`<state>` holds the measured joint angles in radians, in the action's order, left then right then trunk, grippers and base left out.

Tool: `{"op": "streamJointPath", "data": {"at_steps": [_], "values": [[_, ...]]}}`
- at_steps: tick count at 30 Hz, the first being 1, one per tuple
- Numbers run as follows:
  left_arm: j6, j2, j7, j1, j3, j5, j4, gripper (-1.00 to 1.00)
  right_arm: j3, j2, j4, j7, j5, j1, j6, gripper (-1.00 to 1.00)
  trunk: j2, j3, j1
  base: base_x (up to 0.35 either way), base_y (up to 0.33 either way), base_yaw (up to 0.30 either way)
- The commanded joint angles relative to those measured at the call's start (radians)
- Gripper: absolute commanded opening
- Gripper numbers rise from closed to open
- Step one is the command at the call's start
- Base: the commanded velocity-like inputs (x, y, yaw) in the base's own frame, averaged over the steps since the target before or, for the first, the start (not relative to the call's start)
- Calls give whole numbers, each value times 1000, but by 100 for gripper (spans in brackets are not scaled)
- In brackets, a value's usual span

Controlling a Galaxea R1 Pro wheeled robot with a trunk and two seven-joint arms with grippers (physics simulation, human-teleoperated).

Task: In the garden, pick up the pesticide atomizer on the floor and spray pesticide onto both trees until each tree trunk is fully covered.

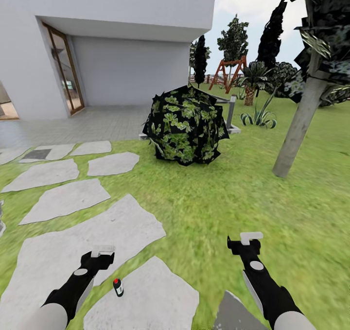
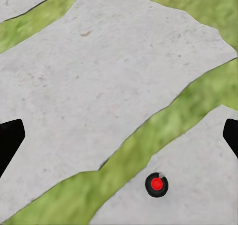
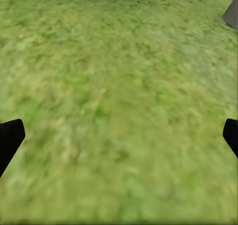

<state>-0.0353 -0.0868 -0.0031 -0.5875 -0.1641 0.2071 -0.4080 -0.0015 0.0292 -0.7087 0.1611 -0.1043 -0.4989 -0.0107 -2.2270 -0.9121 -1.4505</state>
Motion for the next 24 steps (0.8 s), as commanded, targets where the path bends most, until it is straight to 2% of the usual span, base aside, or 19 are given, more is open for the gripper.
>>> {"op": "streamJointPath", "data": {"at_steps": [1, 9, 24], "values": [[0, 0, 0, 0, 0, 0, 0, 100, 0, 0, 0, 0, 0, 0, 0, 100, 0, -2, 0, 0, 0, 0], [0, 1, 1, 0, 0, 0, -1, 100, 0, -1, 0, 1, 0, 0, 0, 100, 0, -5, 0, -37, 30, -24], [0, 0, 2, 0, 0, 0, -1, 100, 0, 0, 0, -2, -1, 0, 0, 100, 0, 7, 0, -278, 163, -252]]}}
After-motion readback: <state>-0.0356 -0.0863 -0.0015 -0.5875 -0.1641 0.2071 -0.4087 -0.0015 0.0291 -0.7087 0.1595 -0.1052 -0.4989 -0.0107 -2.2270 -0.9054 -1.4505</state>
